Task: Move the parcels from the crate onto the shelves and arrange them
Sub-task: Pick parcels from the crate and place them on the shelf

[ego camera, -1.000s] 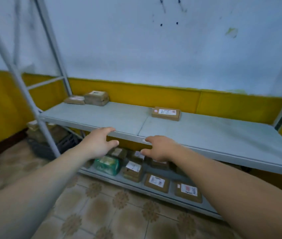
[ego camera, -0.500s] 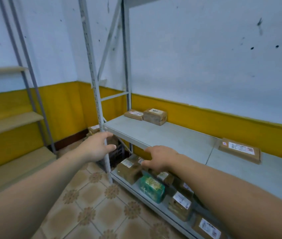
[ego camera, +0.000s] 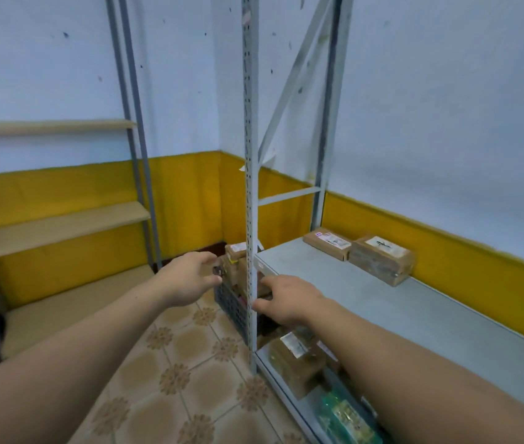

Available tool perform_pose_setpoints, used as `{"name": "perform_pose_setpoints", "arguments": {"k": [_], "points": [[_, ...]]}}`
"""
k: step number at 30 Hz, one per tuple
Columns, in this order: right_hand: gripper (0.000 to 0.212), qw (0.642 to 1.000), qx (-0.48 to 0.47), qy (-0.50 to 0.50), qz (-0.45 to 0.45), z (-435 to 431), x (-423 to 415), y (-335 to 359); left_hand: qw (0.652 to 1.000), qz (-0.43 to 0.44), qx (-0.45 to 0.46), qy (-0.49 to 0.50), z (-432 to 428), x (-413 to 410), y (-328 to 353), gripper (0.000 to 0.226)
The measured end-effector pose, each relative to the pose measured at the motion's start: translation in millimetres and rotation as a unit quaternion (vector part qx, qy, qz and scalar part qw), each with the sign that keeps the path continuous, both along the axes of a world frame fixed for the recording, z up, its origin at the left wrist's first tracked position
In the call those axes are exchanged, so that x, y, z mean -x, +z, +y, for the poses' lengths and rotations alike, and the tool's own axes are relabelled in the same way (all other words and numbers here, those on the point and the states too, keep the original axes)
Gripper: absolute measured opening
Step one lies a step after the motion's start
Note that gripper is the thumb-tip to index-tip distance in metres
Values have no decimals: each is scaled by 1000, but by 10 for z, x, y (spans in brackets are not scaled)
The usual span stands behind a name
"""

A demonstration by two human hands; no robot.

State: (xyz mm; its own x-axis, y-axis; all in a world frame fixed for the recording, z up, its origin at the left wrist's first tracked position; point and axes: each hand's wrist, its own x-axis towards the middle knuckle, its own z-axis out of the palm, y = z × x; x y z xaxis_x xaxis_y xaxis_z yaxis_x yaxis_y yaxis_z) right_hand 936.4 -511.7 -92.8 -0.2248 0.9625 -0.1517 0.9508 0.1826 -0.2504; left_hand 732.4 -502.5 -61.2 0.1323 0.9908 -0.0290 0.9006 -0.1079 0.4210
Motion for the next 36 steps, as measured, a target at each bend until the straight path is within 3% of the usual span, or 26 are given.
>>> {"name": "perform_pose_setpoints", "arguments": {"k": [4,17,32,36], "points": [[70,1000,7,21,-18,724,479,-126,1000,-15,-5,13,670,370,-124,60],[59,998,63,-26,-16,3196,1843,-521,999,9,41,-13,3219,1778,-530,63],[42,985,137,-106,3,5995,2005,-1304,991,37,116,-51,5965,2011,-1161,64],[52,980,146,-134,4,6650,1992,-1475,987,29,144,-59,6599,2108,-1277,63]]}}
